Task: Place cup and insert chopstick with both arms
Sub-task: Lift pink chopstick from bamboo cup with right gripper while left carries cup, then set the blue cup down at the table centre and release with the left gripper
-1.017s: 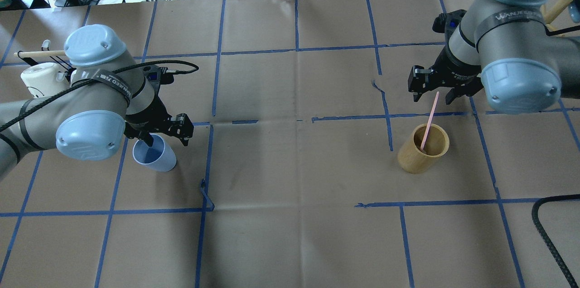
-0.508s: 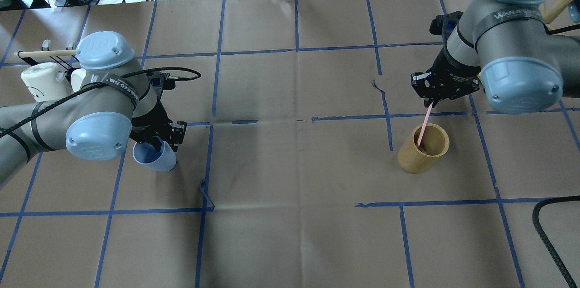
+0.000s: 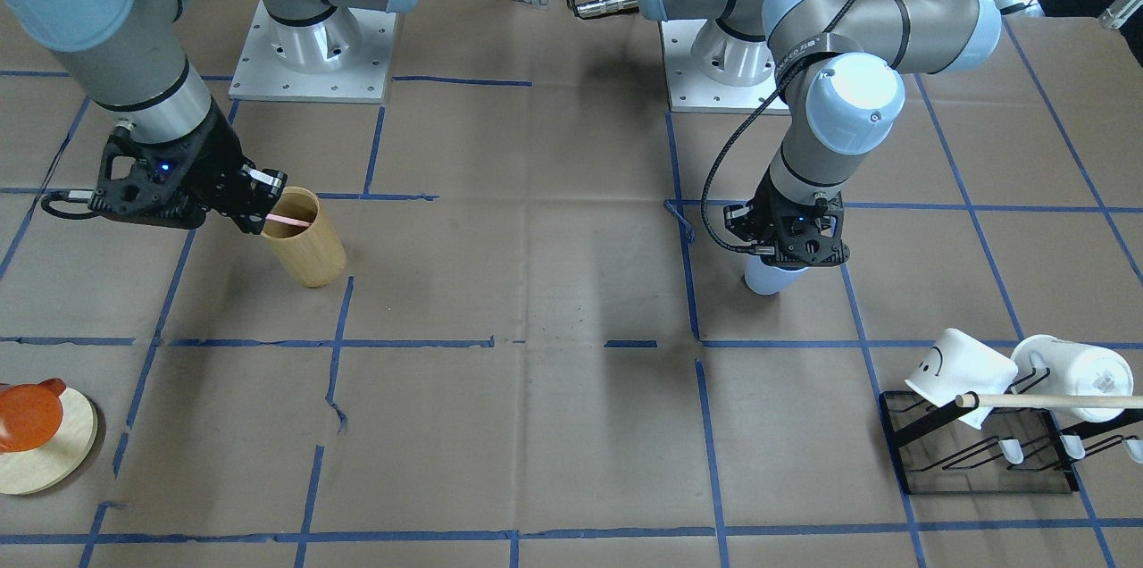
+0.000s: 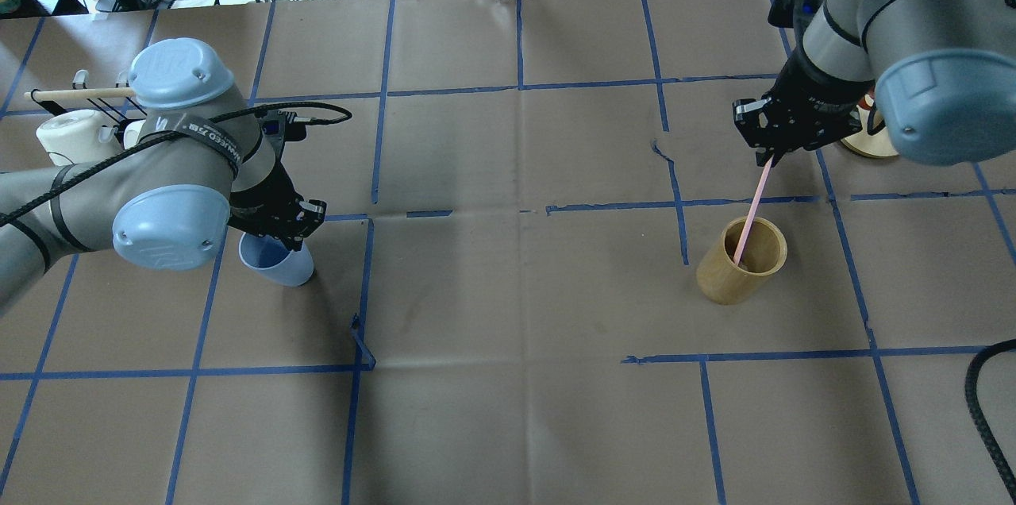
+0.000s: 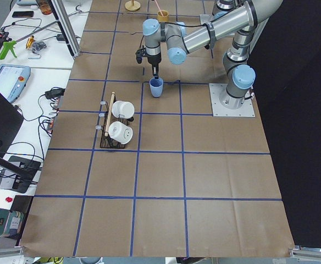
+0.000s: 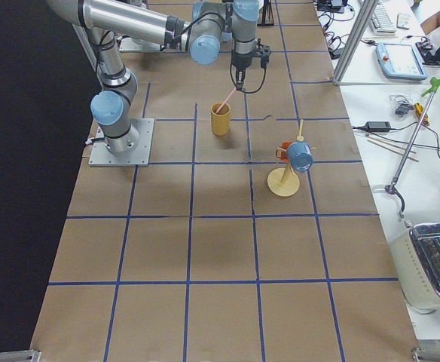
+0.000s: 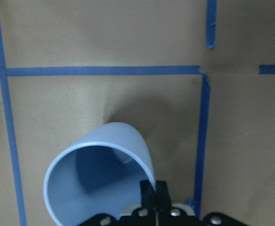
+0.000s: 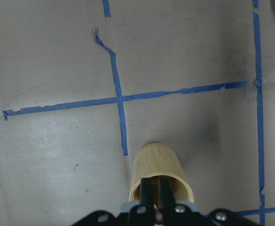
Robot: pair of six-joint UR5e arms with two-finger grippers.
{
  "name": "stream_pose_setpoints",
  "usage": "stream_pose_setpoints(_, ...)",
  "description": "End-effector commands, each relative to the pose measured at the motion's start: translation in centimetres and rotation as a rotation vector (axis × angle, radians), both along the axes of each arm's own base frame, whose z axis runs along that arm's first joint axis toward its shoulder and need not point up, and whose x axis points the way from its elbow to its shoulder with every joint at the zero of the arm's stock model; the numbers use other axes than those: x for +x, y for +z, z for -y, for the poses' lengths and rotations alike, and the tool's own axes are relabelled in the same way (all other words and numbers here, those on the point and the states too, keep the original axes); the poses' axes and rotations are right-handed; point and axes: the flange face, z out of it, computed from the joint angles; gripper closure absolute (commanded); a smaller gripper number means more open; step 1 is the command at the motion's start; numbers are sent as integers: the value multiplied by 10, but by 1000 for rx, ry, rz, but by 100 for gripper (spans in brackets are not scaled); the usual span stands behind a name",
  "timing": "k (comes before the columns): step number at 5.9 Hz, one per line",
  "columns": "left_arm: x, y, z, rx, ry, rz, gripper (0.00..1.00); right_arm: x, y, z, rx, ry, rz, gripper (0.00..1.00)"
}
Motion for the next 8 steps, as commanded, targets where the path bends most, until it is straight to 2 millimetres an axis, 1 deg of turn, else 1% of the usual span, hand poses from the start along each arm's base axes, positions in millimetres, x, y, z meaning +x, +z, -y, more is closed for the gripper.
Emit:
stream_pose_setpoints(1,-90,38,29,-63,74,-35,100,10,81,4,-14,21,-5,93)
stream_pose_setpoints(2,-147,35,43,-80,120,-35,99,17,110,2,5,34,-8,93)
stream_pose_setpoints(3,-201,37,59,-107,153,-43,99,17,126,-2,28,37,-7,93)
stream_pose_setpoints(4,-257,22,53,-101,210,-40,99,18,130,-3,34,37,-6,93)
stream_pose_setpoints(5,-286,8,54,-130,246,-52,98,20,129,-2,37,43,-6,93)
stream_pose_setpoints(6,-291,-11,52,-124,238,-43,98,23,123,1,49,55,-5,93)
stream_pose_setpoints(7,-293,-15,53,-114,238,-48,96,23,118,5,60,60,-4,93)
stream_pose_setpoints(8,-291,-19,51,-111,232,-36,62,24,115,5,78,62,-2,93)
